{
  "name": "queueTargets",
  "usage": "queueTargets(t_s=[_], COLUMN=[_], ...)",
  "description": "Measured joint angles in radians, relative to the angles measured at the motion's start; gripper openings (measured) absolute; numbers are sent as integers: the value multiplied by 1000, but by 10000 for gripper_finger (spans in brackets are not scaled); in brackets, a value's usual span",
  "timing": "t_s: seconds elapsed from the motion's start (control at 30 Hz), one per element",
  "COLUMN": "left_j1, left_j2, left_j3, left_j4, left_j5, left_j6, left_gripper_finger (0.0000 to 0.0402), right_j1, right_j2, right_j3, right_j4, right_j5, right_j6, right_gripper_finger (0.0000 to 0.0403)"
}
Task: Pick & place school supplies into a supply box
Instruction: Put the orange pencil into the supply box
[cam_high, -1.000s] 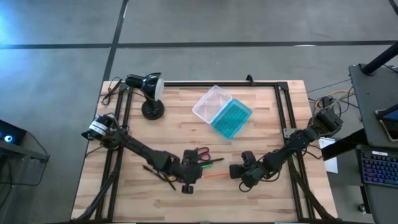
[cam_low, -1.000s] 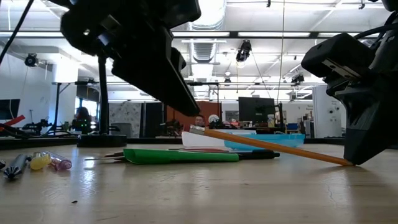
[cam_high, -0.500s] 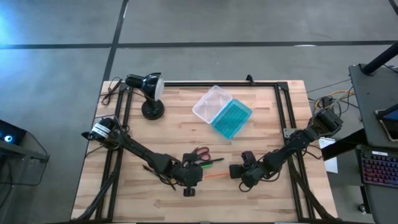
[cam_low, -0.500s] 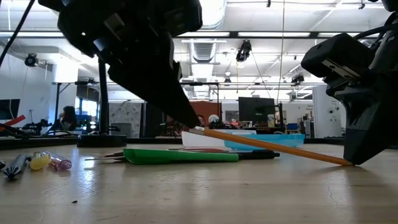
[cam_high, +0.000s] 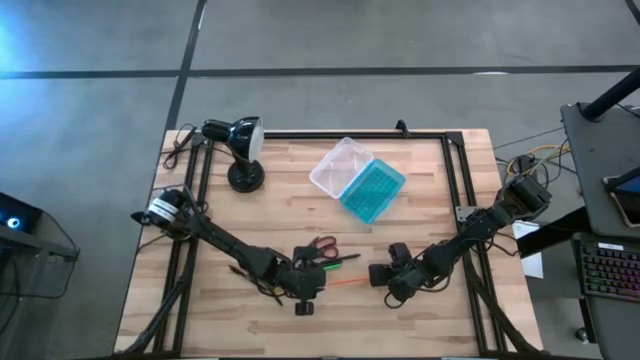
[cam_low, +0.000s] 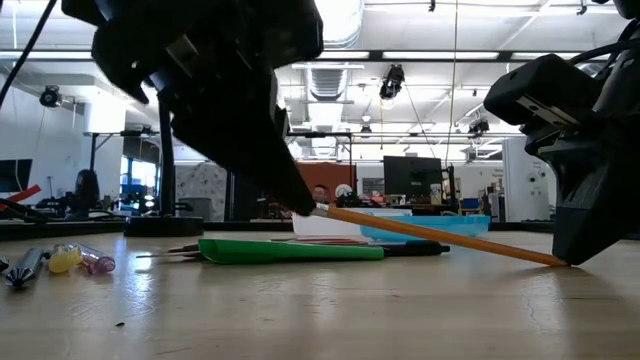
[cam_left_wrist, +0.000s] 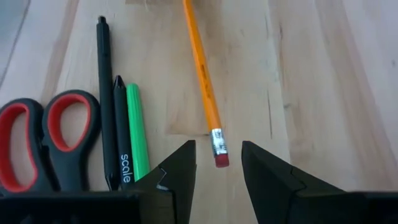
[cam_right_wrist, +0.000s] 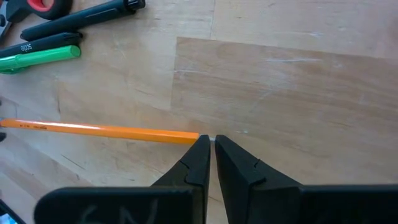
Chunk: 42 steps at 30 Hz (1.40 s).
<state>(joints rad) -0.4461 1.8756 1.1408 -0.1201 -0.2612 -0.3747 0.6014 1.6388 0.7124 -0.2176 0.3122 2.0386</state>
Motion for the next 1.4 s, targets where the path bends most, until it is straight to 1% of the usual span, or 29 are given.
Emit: queueTargets(t_s=[0.2,0.5,0.63,0.9,1.07,1.17,1.27,1.33,1.4], left_j1=[0,10,12,12,14,14,14,15,17], left_j2=[34,34,34,34,34,34,34,31,24], left_j3=[6,20,19,19,19,19,19,19,19], left_j4=[6,23,23,22,17,18,24,23,22], left_j5=[-2,-20,-21,-16,-17,-40,-66,-84,-101], left_j6=[-2,-20,-25,-28,-28,-28,-42,-65,-91], left_gripper_finger=[115,110,89,26,15,14,13,12,12], right_j1=[0,0,0,0,0,1,4,7,12], right_j2=[0,0,0,0,0,-6,-29,-57,-93], right_j3=[0,0,0,0,0,-1,2,20,43], right_j4=[0,0,-1,-1,-1,-4,-34,-73,-151], right_j5=[0,-1,0,0,0,4,50,106,171], right_j6=[2,4,4,4,4,4,4,4,15], right_gripper_finger=[22,22,22,22,22,22,22,22,22])
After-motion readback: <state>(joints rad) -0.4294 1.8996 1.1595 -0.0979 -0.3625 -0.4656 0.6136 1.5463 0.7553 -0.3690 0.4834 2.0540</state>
